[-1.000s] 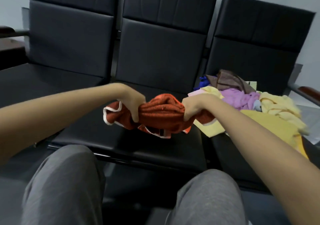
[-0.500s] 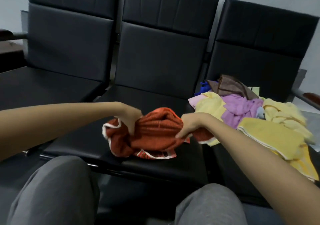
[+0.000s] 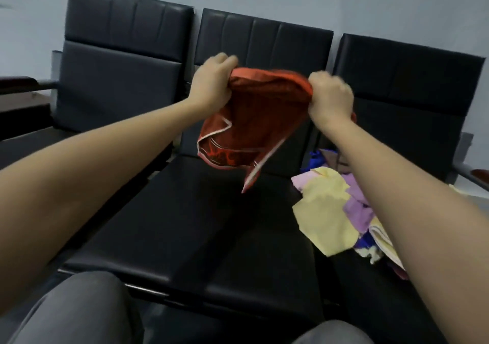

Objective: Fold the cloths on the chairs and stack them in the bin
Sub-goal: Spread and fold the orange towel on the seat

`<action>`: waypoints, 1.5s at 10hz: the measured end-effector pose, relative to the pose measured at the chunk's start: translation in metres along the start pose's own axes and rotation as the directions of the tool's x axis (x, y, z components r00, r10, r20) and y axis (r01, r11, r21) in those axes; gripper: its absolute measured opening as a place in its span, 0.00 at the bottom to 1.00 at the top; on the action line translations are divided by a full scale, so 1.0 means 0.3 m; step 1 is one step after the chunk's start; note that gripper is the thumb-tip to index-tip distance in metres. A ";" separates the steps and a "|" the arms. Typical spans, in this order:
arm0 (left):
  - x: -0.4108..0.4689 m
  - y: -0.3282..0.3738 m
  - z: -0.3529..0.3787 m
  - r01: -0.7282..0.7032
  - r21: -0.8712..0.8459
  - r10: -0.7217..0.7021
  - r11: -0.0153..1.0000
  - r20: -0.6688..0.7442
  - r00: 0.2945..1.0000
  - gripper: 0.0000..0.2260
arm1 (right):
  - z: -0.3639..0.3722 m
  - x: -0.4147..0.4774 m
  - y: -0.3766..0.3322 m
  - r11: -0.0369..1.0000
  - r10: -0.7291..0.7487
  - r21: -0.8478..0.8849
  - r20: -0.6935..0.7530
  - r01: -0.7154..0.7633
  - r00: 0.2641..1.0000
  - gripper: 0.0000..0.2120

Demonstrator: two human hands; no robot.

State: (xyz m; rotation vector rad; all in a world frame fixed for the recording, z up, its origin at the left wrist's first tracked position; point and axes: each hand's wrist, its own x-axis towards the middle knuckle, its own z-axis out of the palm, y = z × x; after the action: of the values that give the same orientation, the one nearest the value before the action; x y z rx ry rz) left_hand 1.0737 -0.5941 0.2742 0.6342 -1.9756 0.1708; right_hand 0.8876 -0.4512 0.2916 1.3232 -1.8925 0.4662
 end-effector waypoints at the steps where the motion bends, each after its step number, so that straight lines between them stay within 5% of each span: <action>1: -0.088 -0.008 0.009 0.022 -0.028 -0.015 0.999 0.215 0.976 0.06 | 0.035 -0.085 -0.004 0.999 -0.028 0.030 0.207 0.022 0.978 0.11; 3: -0.172 0.032 -0.061 0.187 0.036 -0.159 0.982 0.692 0.704 0.08 | 0.019 -0.183 0.009 0.943 -0.100 0.309 0.613 -0.121 0.784 0.10; 4: -0.176 0.051 -0.109 0.281 0.030 -0.135 0.959 0.923 0.360 0.05 | -0.039 -0.188 0.016 0.927 -0.096 0.243 0.890 -0.287 0.446 0.05; 5: -0.224 0.059 -0.129 0.446 0.103 0.022 0.889 0.963 -0.267 0.11 | -0.064 -0.215 0.013 0.902 -0.189 0.124 0.975 -0.414 -0.119 0.14; 6: -0.290 0.034 -0.098 0.409 0.142 0.073 0.902 0.881 -0.467 0.27 | -0.007 -0.262 0.011 0.881 -0.312 0.154 0.900 -0.447 -0.306 0.33; 7: -0.396 -0.017 -0.035 0.411 0.209 0.062 0.887 0.829 -0.556 0.37 | 0.095 -0.361 0.009 0.862 -0.385 0.160 0.823 -0.482 -0.417 0.38; 8: -0.451 -0.061 0.015 0.474 0.215 0.079 0.854 0.846 -0.528 0.39 | 0.181 -0.420 0.015 0.831 -0.399 0.144 0.827 -0.537 -0.396 0.39; 9: -0.453 -0.094 0.039 0.573 0.200 0.090 0.795 0.895 -0.436 0.39 | 0.229 -0.431 0.030 0.806 -0.359 0.144 0.890 -0.574 -0.282 0.17; 10: -0.453 -0.148 0.072 0.674 0.195 0.043 0.712 0.947 -0.319 0.43 | 0.283 -0.430 0.063 0.771 -0.304 0.176 0.946 -0.612 -0.110 0.11; 12: -0.475 -0.256 0.142 0.743 0.196 -0.132 0.640 0.981 -0.145 0.23 | 0.393 -0.409 0.086 0.737 -0.203 0.266 0.964 -0.621 0.172 0.08; 13: -0.505 -0.324 0.186 0.764 0.185 -0.269 0.618 0.963 -0.016 0.13 | 0.454 -0.401 0.058 0.742 -0.199 0.258 0.966 -0.619 0.163 0.06; 14: -0.517 -0.368 0.207 0.852 0.152 -0.323 0.501 0.946 0.021 0.12 | 0.514 -0.394 0.046 0.664 -0.255 0.295 0.953 -0.687 0.163 0.05; 15: -0.505 -0.420 0.239 0.947 0.070 -0.336 0.315 0.941 0.043 0.10 | 0.572 -0.337 0.012 0.549 -0.256 0.343 0.937 -0.762 0.238 0.05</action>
State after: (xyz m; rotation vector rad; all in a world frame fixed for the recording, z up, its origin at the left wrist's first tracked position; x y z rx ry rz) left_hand 1.1334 -0.6745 0.0901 1.3722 -2.0409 -1.7931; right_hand 0.8365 -0.5007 0.1056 2.1350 -3.3203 0.9590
